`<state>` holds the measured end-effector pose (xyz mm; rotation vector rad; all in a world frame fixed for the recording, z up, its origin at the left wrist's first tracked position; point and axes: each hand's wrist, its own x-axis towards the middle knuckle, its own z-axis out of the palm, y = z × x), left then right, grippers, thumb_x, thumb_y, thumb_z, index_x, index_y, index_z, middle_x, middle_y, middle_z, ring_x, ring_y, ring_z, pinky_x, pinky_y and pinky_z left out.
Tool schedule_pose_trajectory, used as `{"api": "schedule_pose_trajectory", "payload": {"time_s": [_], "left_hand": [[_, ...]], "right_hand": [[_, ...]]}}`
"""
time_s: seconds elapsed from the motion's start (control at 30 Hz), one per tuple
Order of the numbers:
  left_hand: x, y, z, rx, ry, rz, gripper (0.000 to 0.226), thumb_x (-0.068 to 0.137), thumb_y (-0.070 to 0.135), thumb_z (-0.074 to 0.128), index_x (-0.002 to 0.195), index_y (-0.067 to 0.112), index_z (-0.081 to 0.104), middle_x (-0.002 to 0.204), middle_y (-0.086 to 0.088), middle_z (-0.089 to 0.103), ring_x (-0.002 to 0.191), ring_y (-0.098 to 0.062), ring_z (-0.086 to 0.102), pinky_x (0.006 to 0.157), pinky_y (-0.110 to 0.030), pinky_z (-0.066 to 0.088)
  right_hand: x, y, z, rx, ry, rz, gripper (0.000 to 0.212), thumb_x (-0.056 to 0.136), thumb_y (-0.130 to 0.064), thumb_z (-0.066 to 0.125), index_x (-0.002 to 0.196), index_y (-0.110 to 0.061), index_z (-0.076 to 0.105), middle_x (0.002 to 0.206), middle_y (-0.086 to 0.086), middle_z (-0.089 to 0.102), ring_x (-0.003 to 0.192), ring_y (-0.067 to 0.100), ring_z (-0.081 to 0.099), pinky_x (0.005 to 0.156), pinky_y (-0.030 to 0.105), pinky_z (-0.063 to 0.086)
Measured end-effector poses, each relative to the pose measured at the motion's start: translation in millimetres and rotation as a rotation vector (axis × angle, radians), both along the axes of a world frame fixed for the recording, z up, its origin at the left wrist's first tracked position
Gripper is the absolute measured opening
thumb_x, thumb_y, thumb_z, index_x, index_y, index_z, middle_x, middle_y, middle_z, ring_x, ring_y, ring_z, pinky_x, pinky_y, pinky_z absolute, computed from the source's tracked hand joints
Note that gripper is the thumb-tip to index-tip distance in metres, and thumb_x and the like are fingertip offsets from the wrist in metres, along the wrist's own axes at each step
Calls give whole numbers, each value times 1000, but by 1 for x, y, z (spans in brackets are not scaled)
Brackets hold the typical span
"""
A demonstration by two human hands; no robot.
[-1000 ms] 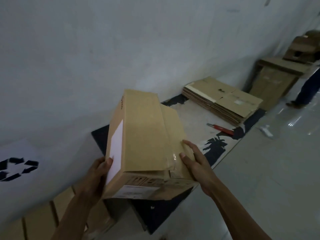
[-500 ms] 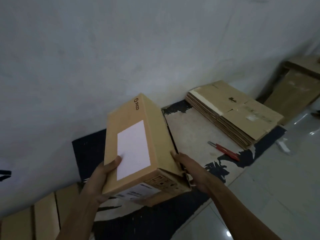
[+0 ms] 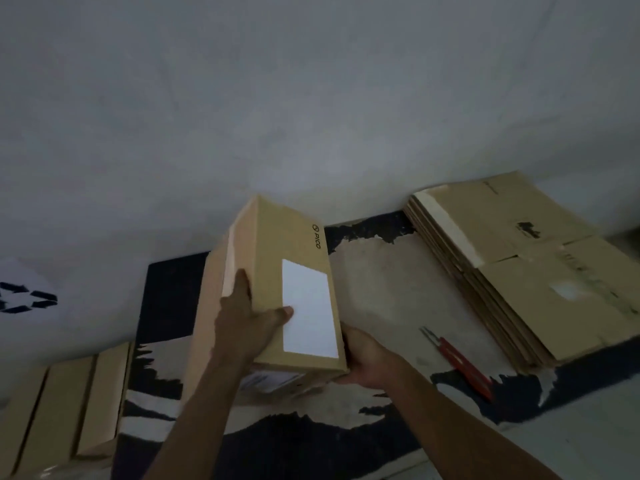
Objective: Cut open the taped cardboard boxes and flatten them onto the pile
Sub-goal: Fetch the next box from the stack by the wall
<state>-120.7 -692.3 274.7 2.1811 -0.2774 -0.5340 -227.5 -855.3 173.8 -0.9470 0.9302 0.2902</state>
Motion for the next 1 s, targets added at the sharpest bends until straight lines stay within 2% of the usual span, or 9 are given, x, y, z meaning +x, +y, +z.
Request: {"api": "schedule_pose_trajectory", "payload": {"time_s": [0.17, 0.27, 0.37, 0.53, 0.67, 0.73, 0.83, 0.93, 1.0], "left_hand": [[-42, -88, -15, 538, -92, -99, 109, 86, 55, 65, 152, 33, -18, 161, -19, -11, 146, -52, -1, 108, -76, 15], [-74, -126, -28, 689, -184, -175, 104, 91, 55, 57, 150, 27, -25, 158, -24, -20, 144, -54, -7, 107, -77, 17], [-99, -149, -44, 830, -222, -247, 102, 96, 55, 49, 149, 21, -31, 155, -30, -25, 143, -57, -12, 107, -77, 18], [-122, -170, -66, 938, -235, -299, 105, 97, 53, 51, 148, 19, -34, 153, -33, -29, 141, -60, -15, 108, -77, 15], [-116, -165, -60, 919, -272, -376, 82, 99, 63, 27, 155, 26, -20, 159, -27, -13, 145, -54, -14, 105, -80, 1], [-100, -157, -52, 824, -351, -409, 67, 99, 62, 22, 155, 30, 4, 157, -21, 7, 148, -47, -6, 105, -78, -4], [-50, -140, -47, 615, -386, -308, 51, 102, 46, 34, 147, 25, 29, 146, -19, 26, 142, -40, 22, 114, -66, 19], [3, -115, -57, 634, -354, -147, 60, 98, 51, 44, 149, 29, 22, 154, -20, 17, 144, -44, 14, 115, -59, 22], [22, -98, -62, 684, -214, -74, 69, 93, 66, 42, 149, 37, 13, 158, -19, 8, 145, -48, 9, 115, -62, 18]], "right_hand": [[-51, -72, -26, -616, 90, -48, 18, 91, -22, 67, 103, -8, 68, 96, 10, 71, 86, 24, 68, 74, 35, 56], [-97, -118, -53, -1049, 291, 177, 26, 88, -22, 62, 113, -15, 55, 111, 9, 59, 102, 28, 59, 85, 39, 53], [-129, -142, -68, -1261, 573, 433, 31, 91, -30, 54, 119, -19, 43, 122, 9, 44, 113, 31, 45, 93, 43, 44], [-142, -149, -83, -1346, 563, 561, 33, 97, -29, 47, 127, -19, 39, 124, 6, 44, 115, 28, 45, 93, 40, 42], [-139, -152, -85, -1312, 447, 565, 33, 98, -26, 50, 127, -14, 38, 124, 9, 45, 110, 29, 49, 90, 40, 45], [-129, -150, -79, -1186, 319, 433, 37, 94, -27, 62, 117, -10, 39, 118, 12, 42, 94, 29, 53, 78, 41, 48], [-103, -145, -59, -1077, 140, 141, 22, 95, -17, 62, 105, -11, 44, 104, 12, 53, 79, 24, 56, 70, 40, 51], [-70, -138, -25, -838, -27, -151, 18, 99, -24, 57, 110, -9, 54, 81, 4, 59, 67, 16, 56, 57, 30, 45], [-46, -131, -4, -724, -105, -208, 30, 94, -39, 62, 114, -18, 55, 86, -1, 59, 73, 12, 56, 64, 29, 47]]}}
